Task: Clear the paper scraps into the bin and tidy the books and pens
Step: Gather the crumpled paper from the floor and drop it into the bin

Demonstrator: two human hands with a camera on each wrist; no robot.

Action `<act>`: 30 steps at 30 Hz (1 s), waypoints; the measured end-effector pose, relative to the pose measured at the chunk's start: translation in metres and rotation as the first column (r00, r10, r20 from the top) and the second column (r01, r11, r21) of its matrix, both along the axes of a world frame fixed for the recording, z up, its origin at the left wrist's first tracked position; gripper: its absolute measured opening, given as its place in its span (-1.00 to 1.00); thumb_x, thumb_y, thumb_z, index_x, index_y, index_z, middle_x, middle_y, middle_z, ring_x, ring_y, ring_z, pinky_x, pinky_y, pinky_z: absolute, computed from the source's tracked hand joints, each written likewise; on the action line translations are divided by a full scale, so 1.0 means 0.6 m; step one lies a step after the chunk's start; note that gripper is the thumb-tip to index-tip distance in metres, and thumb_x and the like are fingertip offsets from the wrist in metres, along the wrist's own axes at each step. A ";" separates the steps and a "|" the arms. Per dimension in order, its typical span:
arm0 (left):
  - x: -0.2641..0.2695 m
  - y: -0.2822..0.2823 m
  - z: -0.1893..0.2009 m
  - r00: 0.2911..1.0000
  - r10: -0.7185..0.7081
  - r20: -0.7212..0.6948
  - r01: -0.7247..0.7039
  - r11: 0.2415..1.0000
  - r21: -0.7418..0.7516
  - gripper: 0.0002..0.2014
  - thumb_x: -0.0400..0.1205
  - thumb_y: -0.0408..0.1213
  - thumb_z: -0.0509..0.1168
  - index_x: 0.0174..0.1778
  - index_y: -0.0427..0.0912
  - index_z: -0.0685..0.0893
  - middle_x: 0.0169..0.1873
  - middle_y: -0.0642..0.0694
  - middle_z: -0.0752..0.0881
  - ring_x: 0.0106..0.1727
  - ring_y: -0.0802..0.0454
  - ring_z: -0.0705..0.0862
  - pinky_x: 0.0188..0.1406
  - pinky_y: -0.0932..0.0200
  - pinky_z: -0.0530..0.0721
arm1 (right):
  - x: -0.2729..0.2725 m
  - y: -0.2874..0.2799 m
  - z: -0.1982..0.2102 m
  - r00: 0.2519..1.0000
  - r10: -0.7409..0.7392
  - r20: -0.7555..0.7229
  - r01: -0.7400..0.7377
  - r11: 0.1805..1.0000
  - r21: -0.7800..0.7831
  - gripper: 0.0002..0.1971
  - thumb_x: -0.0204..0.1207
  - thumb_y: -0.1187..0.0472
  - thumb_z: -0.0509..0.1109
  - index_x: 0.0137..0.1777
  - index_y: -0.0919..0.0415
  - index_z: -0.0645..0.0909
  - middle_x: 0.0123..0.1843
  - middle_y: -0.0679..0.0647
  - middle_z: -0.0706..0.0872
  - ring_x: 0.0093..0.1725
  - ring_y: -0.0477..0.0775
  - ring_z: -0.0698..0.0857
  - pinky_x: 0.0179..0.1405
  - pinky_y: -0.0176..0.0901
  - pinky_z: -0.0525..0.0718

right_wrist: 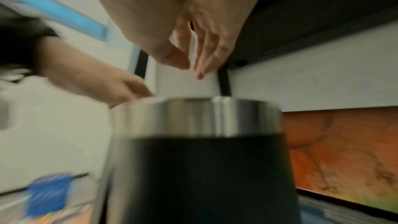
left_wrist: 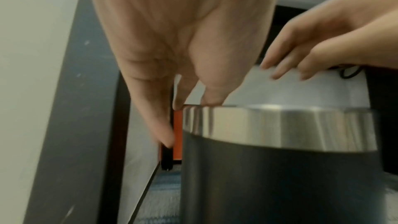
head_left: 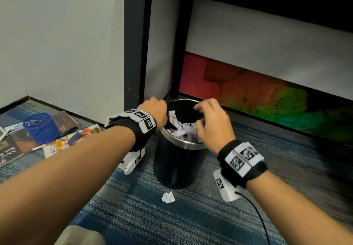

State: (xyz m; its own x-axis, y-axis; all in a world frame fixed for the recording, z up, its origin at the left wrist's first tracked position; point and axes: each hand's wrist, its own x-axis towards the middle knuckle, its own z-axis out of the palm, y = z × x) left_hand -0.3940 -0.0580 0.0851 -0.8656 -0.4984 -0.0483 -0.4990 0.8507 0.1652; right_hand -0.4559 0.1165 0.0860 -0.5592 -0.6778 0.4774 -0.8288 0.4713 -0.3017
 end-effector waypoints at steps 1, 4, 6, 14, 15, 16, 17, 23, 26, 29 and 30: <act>0.002 -0.002 -0.013 1.000 0.002 0.011 -0.003 0.998 0.061 -0.60 0.67 -0.19 0.18 0.39 -0.30 0.44 0.25 -0.35 0.59 0.20 -0.36 0.64 0.11 -0.12 0.61 | 0.024 0.003 -0.015 0.994 0.096 -0.055 -0.099 0.994 -0.053 -0.77 0.41 0.32 0.29 0.06 0.19 0.59 0.08 0.07 0.55 -0.03 0.10 0.63 -0.04 -0.03 0.63; 0.005 0.000 -0.043 0.999 0.034 -0.009 -0.030 0.968 0.248 -0.41 0.72 -0.25 0.04 0.65 -0.30 0.03 0.28 -0.49 0.58 0.26 -0.43 0.59 0.20 -0.12 0.54 | 0.100 0.012 -0.101 0.905 0.421 -0.064 -0.418 0.907 0.057 -0.90 0.46 0.27 0.27 -0.08 0.23 0.59 -0.06 0.10 0.58 -0.14 0.10 0.57 -0.19 -0.10 0.57; 0.007 0.002 -0.049 0.998 0.056 -0.032 -0.044 0.954 0.296 -0.36 0.73 -0.27 0.01 0.69 -0.22 -0.15 0.29 -0.49 0.57 0.25 -0.41 0.60 0.22 -0.12 0.53 | 0.124 0.011 -0.190 0.848 0.530 0.026 -0.519 0.817 0.250 -0.89 0.47 0.24 0.27 -0.06 0.19 0.59 -0.05 0.08 0.60 -0.14 0.10 0.59 -0.18 -0.07 0.62; 0.011 -0.009 -0.065 0.995 0.028 -0.098 0.006 0.942 0.335 -0.36 0.72 -0.27 -0.03 0.69 -0.03 -0.18 0.22 -0.45 0.63 0.12 -0.36 0.65 0.13 -0.08 0.56 | 0.117 -0.008 -0.375 0.944 0.213 0.252 -0.328 0.540 0.775 -0.63 0.63 0.43 0.11 0.42 0.34 0.47 0.45 0.26 0.37 0.40 0.36 0.38 0.29 0.22 0.53; 0.011 -0.011 -0.067 0.994 0.024 -0.109 0.015 0.939 0.345 -0.36 0.72 -0.26 -0.04 0.69 -0.01 -0.18 0.20 -0.44 0.64 0.07 -0.34 0.65 0.11 -0.08 0.56 | 0.116 -0.008 -0.375 0.944 0.229 0.238 -0.326 0.530 0.783 -0.66 0.64 0.43 0.10 0.36 0.38 0.51 0.37 0.30 0.45 0.36 0.35 0.44 0.24 0.20 0.54; 0.011 -0.012 -0.067 0.993 0.020 -0.118 0.024 0.933 0.359 -0.36 0.72 -0.25 -0.04 0.69 0.01 -0.18 0.18 -0.42 0.65 0.00 -0.30 0.65 0.09 -0.08 0.57 | 0.114 -0.006 -0.371 0.941 0.250 0.229 -0.329 0.509 0.795 -0.69 0.64 0.42 0.11 0.32 0.40 0.53 0.31 0.32 0.50 0.30 0.35 0.50 0.19 0.19 0.55; 0.012 -0.013 -0.069 0.992 0.017 -0.124 0.031 0.928 0.372 -0.36 0.72 -0.25 -0.04 0.69 0.01 -0.17 0.16 -0.41 0.66 -0.06 -0.26 0.63 0.06 -0.07 0.57 | 0.113 -0.002 -0.360 0.935 0.273 0.226 -0.340 0.509 0.790 -0.72 0.65 0.38 0.13 0.28 0.40 0.54 0.26 0.32 0.55 0.25 0.36 0.55 0.14 0.19 0.57; 0.014 -0.016 -0.064 0.991 0.013 -0.134 0.044 0.910 0.412 -0.38 0.72 -0.21 -0.05 0.69 0.07 -0.15 0.16 -0.43 0.65 0.00 -0.31 0.63 0.08 -0.07 0.55 | 0.123 0.014 -0.202 0.883 0.468 -0.017 -0.457 0.869 0.190 -0.88 0.56 0.25 0.25 -0.13 0.22 0.60 -0.17 0.07 0.65 -0.23 0.08 0.64 -0.33 -0.12 0.65; 0.020 -0.012 -0.053 0.996 0.005 -0.088 0.031 0.917 0.398 -0.36 0.73 -0.22 -0.03 0.69 0.04 -0.17 0.16 -0.43 0.65 0.00 -0.31 0.64 -0.03 -0.02 0.51 | 0.098 0.014 -0.088 0.937 0.288 -0.200 -0.324 0.928 -0.183 -0.94 0.50 0.36 0.36 -0.18 0.32 0.64 -0.20 0.11 0.66 -0.24 0.05 0.62 -0.27 -0.20 0.59; 0.026 -0.009 -0.037 0.997 -0.079 -0.014 0.080 0.949 0.306 -0.38 0.76 -0.28 -0.01 0.70 -0.13 -0.14 0.25 -0.41 0.63 -0.05 -0.28 0.65 0.01 -0.04 0.56 | 0.036 -0.002 -0.031 0.997 0.012 -0.070 -0.023 0.986 -0.167 -0.92 0.47 0.34 0.39 -0.05 0.26 0.65 -0.12 0.07 0.64 -0.14 0.03 0.64 -0.14 -0.14 0.61; 0.028 -0.009 -0.031 0.992 -0.124 0.016 0.115 0.957 0.264 -0.41 0.77 -0.29 -0.03 0.70 -0.18 -0.11 0.35 -0.40 0.57 0.04 -0.32 0.66 0.10 -0.07 0.59 | 0.021 -0.012 -0.024 0.998 -0.064 0.011 0.063 0.998 0.021 -0.81 0.49 0.28 0.38 0.10 0.21 0.65 0.01 0.07 0.66 -0.01 0.07 0.67 -0.01 -0.06 0.63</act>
State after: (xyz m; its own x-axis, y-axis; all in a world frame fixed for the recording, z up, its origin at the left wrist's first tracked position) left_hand -0.3772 -0.0633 0.0667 -0.9139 -0.3575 -0.1922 -0.4050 0.8332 0.3764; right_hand -0.4434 0.1096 0.0715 -0.6070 -0.6506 0.4563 -0.7934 0.5291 -0.3009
